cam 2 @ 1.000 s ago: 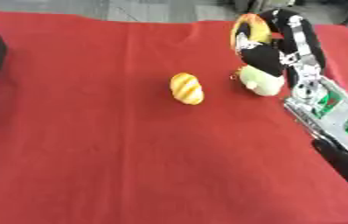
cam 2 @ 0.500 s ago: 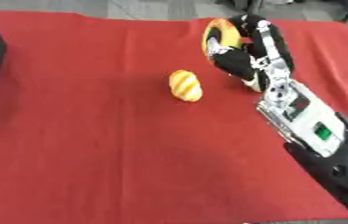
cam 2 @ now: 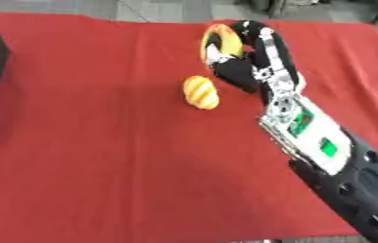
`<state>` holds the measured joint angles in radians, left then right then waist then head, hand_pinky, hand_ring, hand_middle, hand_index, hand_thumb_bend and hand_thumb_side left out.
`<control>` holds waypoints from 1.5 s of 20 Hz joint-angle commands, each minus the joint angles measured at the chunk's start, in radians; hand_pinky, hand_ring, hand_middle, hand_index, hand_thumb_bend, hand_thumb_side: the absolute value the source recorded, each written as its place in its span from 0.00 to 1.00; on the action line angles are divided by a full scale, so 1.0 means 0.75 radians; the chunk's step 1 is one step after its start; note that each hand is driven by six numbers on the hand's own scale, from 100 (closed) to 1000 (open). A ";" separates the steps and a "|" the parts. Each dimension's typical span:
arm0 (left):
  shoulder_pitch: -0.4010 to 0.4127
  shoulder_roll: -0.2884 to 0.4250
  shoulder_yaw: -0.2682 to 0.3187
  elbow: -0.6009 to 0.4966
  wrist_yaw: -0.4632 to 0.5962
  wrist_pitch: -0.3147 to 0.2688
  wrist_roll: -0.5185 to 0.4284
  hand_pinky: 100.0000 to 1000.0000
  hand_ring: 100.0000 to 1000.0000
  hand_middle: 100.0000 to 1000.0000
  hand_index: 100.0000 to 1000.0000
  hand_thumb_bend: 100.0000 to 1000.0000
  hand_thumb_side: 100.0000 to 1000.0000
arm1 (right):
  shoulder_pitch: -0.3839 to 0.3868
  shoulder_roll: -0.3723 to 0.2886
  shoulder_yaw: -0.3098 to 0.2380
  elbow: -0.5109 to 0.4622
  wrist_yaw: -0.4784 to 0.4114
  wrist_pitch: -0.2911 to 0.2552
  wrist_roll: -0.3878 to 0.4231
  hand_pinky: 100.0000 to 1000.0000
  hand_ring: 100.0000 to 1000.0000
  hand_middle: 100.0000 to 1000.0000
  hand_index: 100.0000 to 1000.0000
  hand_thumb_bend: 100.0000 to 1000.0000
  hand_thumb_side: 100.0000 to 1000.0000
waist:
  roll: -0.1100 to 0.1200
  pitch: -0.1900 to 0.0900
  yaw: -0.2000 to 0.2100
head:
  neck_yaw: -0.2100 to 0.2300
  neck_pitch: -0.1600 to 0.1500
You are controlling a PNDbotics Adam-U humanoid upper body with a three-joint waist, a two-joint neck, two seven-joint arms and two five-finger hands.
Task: Pick up the objects with one hand, pass them to the other hand, and then place them into the box on the other side of the table.
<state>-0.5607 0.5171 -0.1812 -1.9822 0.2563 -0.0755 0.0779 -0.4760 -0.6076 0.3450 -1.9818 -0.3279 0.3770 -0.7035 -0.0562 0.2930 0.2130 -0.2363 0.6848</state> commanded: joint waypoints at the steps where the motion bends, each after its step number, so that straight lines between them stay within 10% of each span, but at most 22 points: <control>1: -0.051 0.052 -0.009 -0.024 0.011 0.014 -0.023 0.62 0.66 0.75 0.79 0.00 0.58 | -0.029 0.008 0.019 -0.024 0.055 -0.008 -0.033 0.58 0.74 0.24 0.50 0.00 0.00 | 0.008 -0.037 0.004 | -0.009 0.009; 14: -0.222 0.167 -0.113 -0.024 -0.081 0.327 -0.142 0.63 0.67 0.76 0.79 0.00 0.55 | -0.054 0.055 0.130 -0.022 0.334 -0.035 -0.104 0.58 0.72 0.25 0.50 0.00 0.00 | 0.028 -0.037 0.026 | -0.026 0.018; 30: -0.446 0.226 -0.394 -0.024 -0.280 0.532 -0.432 0.67 0.71 0.78 0.81 0.00 0.52 | -0.094 0.065 0.203 0.007 0.539 -0.096 -0.050 0.58 0.71 0.25 0.51 0.00 0.00 | 0.058 -0.043 0.071 | -0.056 0.025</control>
<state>-0.8762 0.6544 -0.4707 -1.9879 0.0600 0.3063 -0.2305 -0.5288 -0.5487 0.5009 -1.9592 0.0586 0.3134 -0.7415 -0.0172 0.2874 0.2656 -0.2755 0.7015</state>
